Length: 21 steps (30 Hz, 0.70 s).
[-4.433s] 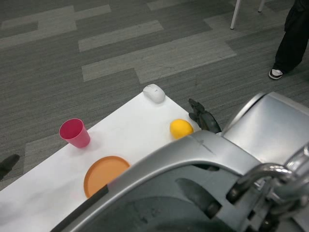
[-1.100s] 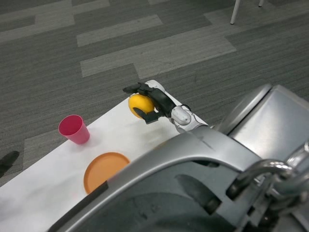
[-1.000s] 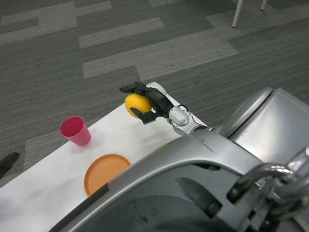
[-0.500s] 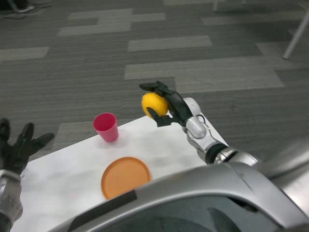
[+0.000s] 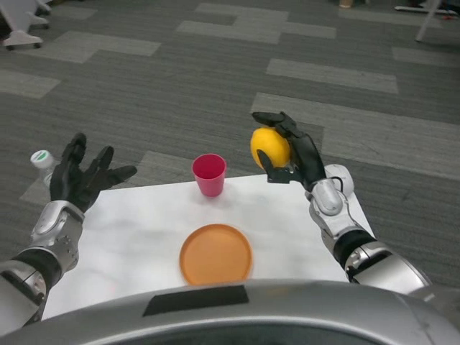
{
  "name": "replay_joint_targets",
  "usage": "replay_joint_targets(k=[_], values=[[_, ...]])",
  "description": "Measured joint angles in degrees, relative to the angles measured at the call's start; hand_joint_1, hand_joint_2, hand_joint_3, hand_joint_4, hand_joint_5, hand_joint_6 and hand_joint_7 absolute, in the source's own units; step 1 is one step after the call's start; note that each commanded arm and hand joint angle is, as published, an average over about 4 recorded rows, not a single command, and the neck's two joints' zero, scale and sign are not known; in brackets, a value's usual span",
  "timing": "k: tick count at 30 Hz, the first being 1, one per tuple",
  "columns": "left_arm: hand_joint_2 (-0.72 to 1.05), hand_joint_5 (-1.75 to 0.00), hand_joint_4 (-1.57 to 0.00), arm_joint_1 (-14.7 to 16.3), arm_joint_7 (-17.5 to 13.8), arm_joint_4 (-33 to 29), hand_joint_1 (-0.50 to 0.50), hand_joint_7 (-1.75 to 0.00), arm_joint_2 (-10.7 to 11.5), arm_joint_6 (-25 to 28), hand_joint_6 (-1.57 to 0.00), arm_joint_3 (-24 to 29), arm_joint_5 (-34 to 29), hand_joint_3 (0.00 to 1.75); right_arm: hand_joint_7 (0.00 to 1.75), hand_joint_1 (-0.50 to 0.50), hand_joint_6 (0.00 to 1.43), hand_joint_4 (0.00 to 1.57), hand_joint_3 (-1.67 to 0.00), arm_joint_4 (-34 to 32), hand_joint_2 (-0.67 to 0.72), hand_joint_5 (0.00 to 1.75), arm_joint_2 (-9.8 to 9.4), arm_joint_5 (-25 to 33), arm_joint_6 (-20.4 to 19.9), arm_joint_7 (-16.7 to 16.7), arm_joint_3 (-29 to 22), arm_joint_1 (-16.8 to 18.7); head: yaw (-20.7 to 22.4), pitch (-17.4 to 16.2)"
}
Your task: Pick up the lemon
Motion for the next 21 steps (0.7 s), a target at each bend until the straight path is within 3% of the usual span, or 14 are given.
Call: replay_joint_targets(k=[8, 15, 21], values=[[1.05, 0.00, -0.02, 0.83, 0.00, -0.09, 0.50, 0.00, 0.00, -0.73, 0.00, 0.93, 0.11, 0.09, 0.56, -0.42, 0.48, 0.40, -1.29, 0.00, -0.56, 1.55, 0.00, 0.01, 0.00, -0.44, 0.97, -0.34, 2.83, 0.00], [1.05, 0.00, -0.04, 1.09, 0.00, -0.09, 0.50, 0.00, 0.00, -0.77, 0.00, 1.38, 0.18, 0.09, 0.56, -0.42, 0.49, 0.41, -1.35, 0.00, -0.60, 1.50, 0.00, 0.01, 0.00, -0.95, 1.10, -0.35, 2.72, 0.42], [1.05, 0.00, -0.04, 1.18, 0.00, -0.09, 0.50, 0.00, 0.00, -0.77, 0.00, 1.48, 0.18, 0.09, 0.56, -0.42, 0.49, 0.43, -1.35, 0.00, -0.54, 1.55, 0.00, 0.01, 0.00, -0.98, 1.14, -0.35, 2.42, 1.02]])
